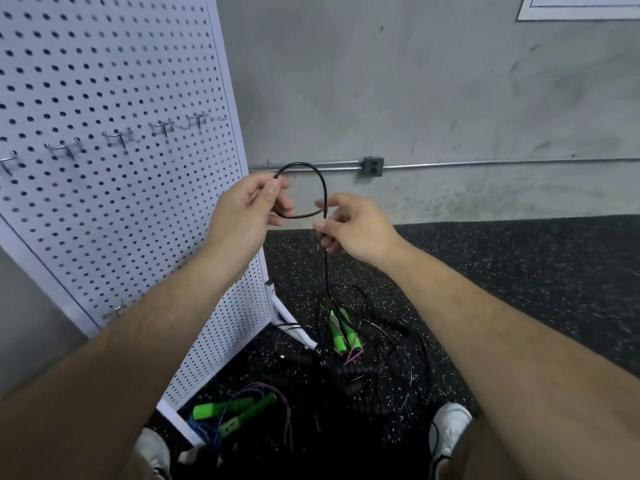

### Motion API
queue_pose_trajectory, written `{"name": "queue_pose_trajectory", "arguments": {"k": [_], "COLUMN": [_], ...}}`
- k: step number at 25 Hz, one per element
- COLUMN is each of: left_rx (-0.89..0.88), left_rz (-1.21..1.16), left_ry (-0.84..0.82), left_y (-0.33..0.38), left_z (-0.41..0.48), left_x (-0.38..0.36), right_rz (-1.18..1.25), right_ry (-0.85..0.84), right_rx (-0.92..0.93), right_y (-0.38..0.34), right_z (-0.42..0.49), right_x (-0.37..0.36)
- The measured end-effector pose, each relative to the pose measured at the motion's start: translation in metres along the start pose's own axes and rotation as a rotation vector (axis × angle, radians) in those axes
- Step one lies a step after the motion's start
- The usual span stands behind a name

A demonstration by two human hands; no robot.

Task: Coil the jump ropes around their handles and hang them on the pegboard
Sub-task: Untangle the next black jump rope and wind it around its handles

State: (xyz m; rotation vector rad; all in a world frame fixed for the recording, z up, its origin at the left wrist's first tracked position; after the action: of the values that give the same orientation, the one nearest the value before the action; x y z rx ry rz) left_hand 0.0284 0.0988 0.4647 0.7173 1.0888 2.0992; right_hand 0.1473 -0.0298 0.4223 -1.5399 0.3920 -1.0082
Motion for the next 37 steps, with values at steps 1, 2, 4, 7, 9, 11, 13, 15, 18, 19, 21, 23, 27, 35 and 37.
{"name": "queue_pose_trajectory", "arguments": {"k": [1,2,4,7,9,11,13,15,18,19,21,23,27,35,37], "left_rx": [-0.003,-0.018,-0.062,-0.074,-0.003,0.142,0.224,0.238,0.251,0.276,0.31,0.341,0.464,0.371,0.349], "left_rz": [-0.037,-0.071,-0.137,-0.185,-0.096,0.022,0.127,0.256,0.388,0.411,0.449,0.454,0.342,0.193,0.143], "left_ry": [-0.015,-0.038,-0.072,-0.065,-0.011,-0.034,-0.189,-0.409,-0.582,-0.607,-0.602,-0.565,-0.528,-0.459,-0.42], "left_y": [-0.002,-0.001,0.005,0.008,-0.006,-0.031,-0.052,-0.065,-0.085,-0.093,-0.109,-0.127,-0.156,-0.11,-0.097], "left_z": [0.001,0.001,0.003,0.007,0.008,-0.001,-0.019,-0.04,-0.054,-0.058,-0.06,-0.061,-0.068,-0.051,-0.042], "left_x": [-0.002,-0.006,-0.011,-0.01,-0.004,-0.006,-0.022,-0.045,-0.07,-0.076,-0.081,-0.082,-0.08,-0.063,-0.056], "right_rz": [-0.007,-0.016,-0.033,-0.005,0.041,0.03,0.006,0.024,0.18,0.262,0.392,0.438,0.424,-0.072,-0.402], "right_ry": [-0.018,-0.034,-0.036,-0.016,0.025,0.076,0.104,0.11,0.082,0.067,0.045,0.032,0.048,0.069,-0.022], "right_rx": [0.001,-0.002,-0.001,-0.021,-0.031,-0.029,-0.029,-0.031,-0.046,-0.055,-0.072,-0.069,-0.101,-0.337,-0.229], "right_y": [0.0,0.001,-0.001,-0.004,-0.005,-0.006,-0.006,-0.008,-0.014,-0.016,-0.021,-0.025,-0.018,0.043,0.037], "right_z": [0.002,0.003,0.005,0.007,0.008,0.007,0.006,0.005,0.0,-0.002,-0.005,-0.007,-0.005,0.009,0.004], "right_x": [-0.002,-0.006,-0.012,-0.017,-0.015,-0.009,-0.004,-0.002,-0.003,-0.004,-0.006,-0.005,-0.004,0.017,0.009]}}
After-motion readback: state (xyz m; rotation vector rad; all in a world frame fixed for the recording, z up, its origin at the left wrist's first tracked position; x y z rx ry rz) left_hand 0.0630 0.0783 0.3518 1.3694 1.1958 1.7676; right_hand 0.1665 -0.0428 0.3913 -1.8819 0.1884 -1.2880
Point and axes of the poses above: each hand's wrist, its own z-axis towards the middle knuckle, its own x-axis out of the back of the hand, y = z × x, the point moved 8 cm from there along z, towards the middle knuckle, and after that the axes turned 6 degrees about -x, right-handed, at the moved point
